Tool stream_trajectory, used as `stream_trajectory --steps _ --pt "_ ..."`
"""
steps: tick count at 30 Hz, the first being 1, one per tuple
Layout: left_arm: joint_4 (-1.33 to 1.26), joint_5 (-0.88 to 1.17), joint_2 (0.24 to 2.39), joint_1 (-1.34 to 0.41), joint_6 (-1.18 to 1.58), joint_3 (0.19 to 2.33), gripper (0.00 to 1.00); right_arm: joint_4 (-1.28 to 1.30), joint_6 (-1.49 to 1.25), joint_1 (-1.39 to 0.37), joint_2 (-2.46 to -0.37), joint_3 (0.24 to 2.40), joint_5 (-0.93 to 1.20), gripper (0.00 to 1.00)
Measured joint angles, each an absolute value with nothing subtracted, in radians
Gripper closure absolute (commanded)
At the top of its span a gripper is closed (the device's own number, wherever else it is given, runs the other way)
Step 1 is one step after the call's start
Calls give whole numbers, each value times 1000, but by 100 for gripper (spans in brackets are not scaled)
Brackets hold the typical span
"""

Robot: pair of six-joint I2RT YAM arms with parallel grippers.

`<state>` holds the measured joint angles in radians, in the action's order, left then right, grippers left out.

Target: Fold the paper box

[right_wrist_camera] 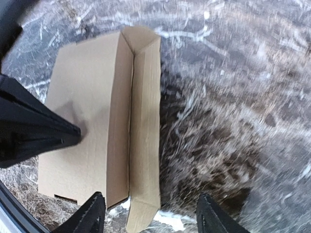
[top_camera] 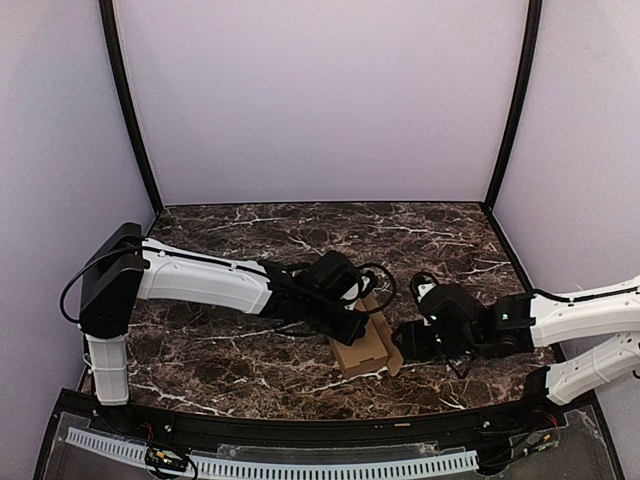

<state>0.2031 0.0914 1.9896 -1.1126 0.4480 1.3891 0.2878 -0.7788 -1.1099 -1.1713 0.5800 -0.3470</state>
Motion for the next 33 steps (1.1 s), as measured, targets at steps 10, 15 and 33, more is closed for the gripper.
stream_trajectory --steps 10,15,33 --pt "208 153 1986 -1110 371 1370 99 252 -683 -1005 -1067 495 -338 70" --pt "175 184 1935 -1109 327 1284 99 208 -701 -999 -999 392 -234 83" --pt "217 190 1881 -1111 247 1233 99 -153 -795 -1064 -1200 266 180 97"
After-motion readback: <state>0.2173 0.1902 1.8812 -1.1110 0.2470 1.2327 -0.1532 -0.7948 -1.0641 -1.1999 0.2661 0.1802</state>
